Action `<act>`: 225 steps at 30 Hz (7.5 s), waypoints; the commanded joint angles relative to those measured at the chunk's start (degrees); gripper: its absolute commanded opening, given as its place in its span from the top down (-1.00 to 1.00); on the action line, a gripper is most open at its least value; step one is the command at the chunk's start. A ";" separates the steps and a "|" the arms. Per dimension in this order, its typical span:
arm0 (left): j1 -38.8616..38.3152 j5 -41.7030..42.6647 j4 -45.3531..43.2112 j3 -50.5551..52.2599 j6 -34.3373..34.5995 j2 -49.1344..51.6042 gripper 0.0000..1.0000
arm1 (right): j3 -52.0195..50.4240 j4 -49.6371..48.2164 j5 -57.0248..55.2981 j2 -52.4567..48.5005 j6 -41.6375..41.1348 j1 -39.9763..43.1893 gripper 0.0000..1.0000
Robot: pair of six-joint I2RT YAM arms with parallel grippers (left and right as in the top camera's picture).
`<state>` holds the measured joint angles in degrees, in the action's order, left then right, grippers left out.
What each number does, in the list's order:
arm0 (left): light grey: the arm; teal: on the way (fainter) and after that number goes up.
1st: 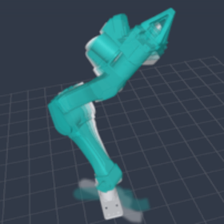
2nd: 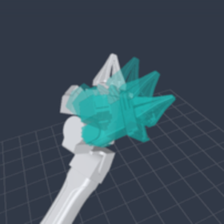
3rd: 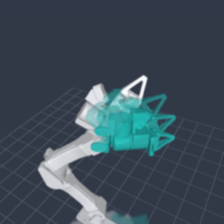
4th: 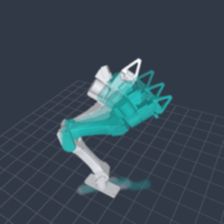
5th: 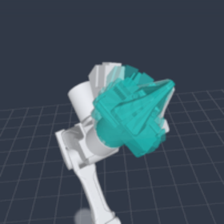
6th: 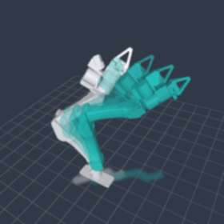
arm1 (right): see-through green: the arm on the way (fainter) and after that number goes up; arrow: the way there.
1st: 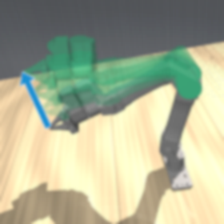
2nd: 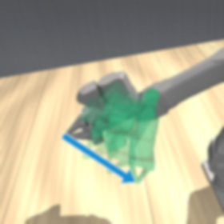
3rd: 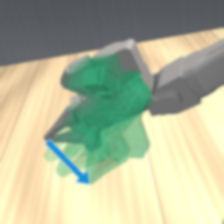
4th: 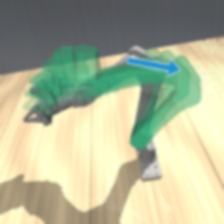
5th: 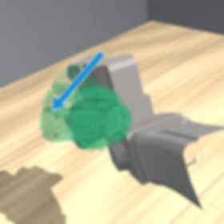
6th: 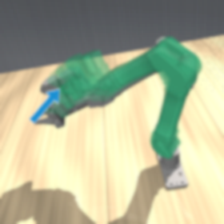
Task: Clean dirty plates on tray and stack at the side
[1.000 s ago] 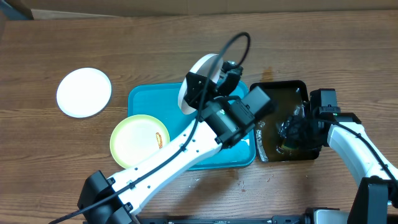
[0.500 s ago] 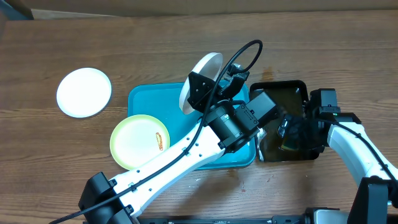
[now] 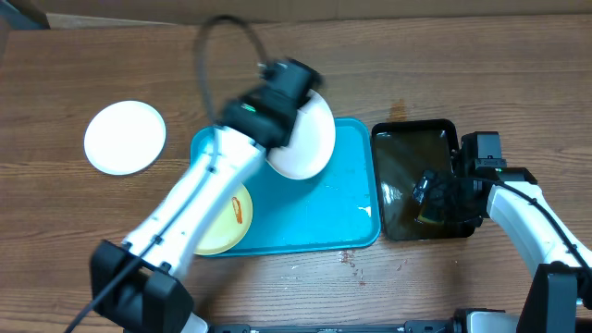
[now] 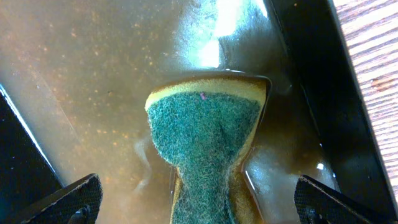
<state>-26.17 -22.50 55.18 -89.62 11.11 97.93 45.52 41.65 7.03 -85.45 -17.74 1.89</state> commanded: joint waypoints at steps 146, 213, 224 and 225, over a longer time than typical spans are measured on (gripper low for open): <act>17.77 38.45 7.54 18.34 1.05 11.45 0.33 | -6.51 -2.56 -4.79 0.24 -3.50 -3.10 -0.17; 10.75 32.41 -0.02 20.15 1.29 11.45 0.87 | 8.13 5.38 -1.84 -1.79 3.45 -4.48 0.92; 10.78 32.39 -0.22 20.15 1.29 11.45 0.86 | 3.26 -1.09 0.61 -2.60 4.70 -4.52 0.12; 10.78 32.41 -0.22 20.15 1.29 11.45 0.85 | 3.26 -2.21 0.72 -2.60 4.70 -4.52 0.02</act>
<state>-15.03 10.70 55.07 -70.04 13.08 110.24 48.97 41.06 7.11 -88.25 -13.50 -2.31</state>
